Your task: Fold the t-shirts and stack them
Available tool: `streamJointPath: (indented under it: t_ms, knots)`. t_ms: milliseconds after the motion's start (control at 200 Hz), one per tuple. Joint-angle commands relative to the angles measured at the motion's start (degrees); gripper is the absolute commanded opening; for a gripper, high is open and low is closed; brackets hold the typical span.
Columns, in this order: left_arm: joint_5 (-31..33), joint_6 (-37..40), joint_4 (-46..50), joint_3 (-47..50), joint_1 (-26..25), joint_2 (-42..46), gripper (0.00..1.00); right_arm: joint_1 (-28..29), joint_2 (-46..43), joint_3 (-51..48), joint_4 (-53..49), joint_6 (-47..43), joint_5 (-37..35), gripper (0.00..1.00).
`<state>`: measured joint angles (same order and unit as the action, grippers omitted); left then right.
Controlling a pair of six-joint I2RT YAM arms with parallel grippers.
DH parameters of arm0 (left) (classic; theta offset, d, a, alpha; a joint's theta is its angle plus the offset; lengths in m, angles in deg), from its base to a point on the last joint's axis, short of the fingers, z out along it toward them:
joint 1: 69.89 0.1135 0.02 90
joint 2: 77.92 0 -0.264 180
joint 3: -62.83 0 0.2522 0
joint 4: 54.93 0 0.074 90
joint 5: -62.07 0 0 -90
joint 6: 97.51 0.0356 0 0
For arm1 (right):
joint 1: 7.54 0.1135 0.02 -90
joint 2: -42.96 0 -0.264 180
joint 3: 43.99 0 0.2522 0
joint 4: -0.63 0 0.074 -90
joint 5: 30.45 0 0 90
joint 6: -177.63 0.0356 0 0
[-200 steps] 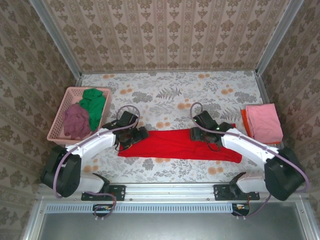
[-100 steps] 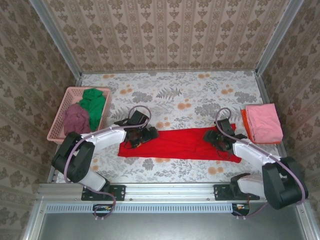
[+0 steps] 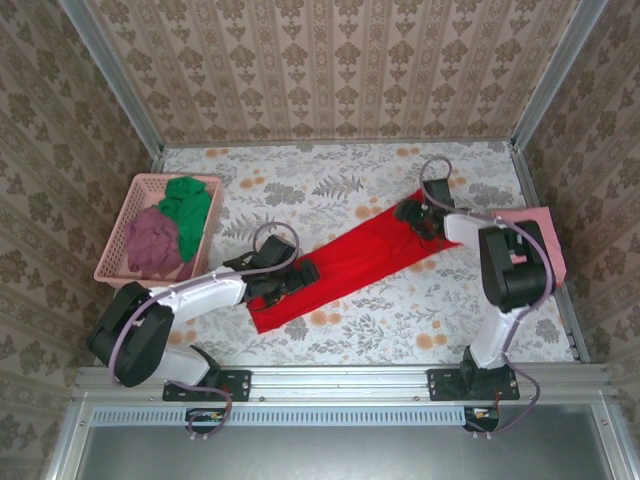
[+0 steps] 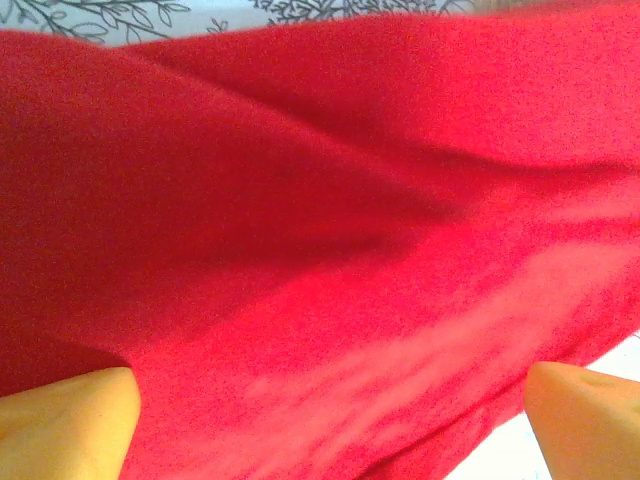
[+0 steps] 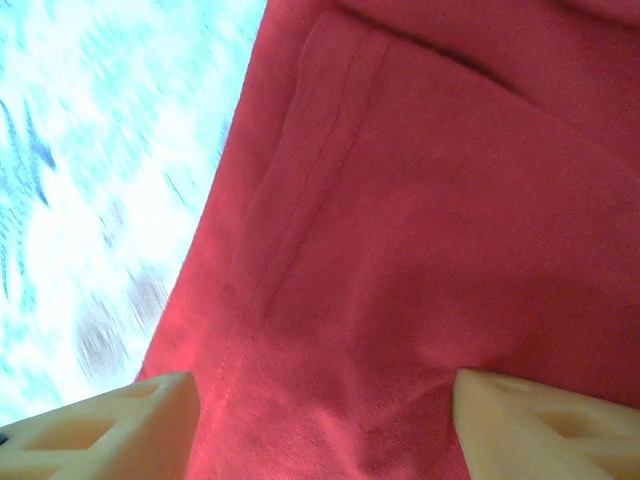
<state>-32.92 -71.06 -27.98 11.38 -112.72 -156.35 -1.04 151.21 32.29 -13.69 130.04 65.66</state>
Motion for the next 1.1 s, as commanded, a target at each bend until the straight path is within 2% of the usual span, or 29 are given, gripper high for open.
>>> streamJointPath:
  t_ms: [0, 105, 255, 365, 455, 580, 725, 890, 1095]
  knots:
    - [8.41, -1.35, 3.52, 0.90, -1.59, 6.90, 1.00, -0.82, 8.00, 8.57, -5.57, -2.60, 0.68, 0.71]
    - [12.19, 2.55, 5.20, 3.08, -0.15, 13.63, 1.00, -0.79, 12.51, 16.50, -6.27, -4.00, 5.88, 0.72]
    - [9.01, 7.22, 0.03, 9.53, 6.50, 21.74, 1.00, -0.27, 15.41, 23.29, -7.59, -5.15, 11.25, 0.74]
    - [4.77, 11.16, -4.74, 11.82, 11.69, 23.08, 1.00, 0.95, 9.36, 18.83, -5.96, -7.70, 9.27, 0.74]
    - [1.63, 15.88, -4.80, 9.16, 14.26, 19.17, 1.00, 2.49, 2.34, 11.96, -4.83, -10.54, 4.62, 0.75]
    - [-0.06, 21.45, -5.11, 4.43, 14.70, 12.30, 1.00, 4.98, -6.63, 2.45, -3.59, -11.71, 0.69, 0.75]
    - [-2.10, 24.61, -5.55, 1.16, 15.26, 5.33, 1.00, 9.59, -11.78, -5.05, -2.06, -8.89, -0.23, 0.75]
    - [-5.97, 22.14, -9.01, 2.87, 15.66, -1.13, 0.99, 14.26, -9.71, -7.08, 0.63, -4.90, 0.66, 0.75]
    - [-6.48, 16.10, -10.99, 7.52, 9.77, -1.22, 0.98, 12.19, -2.76, -2.72, -0.58, -4.51, -0.60, 0.73]
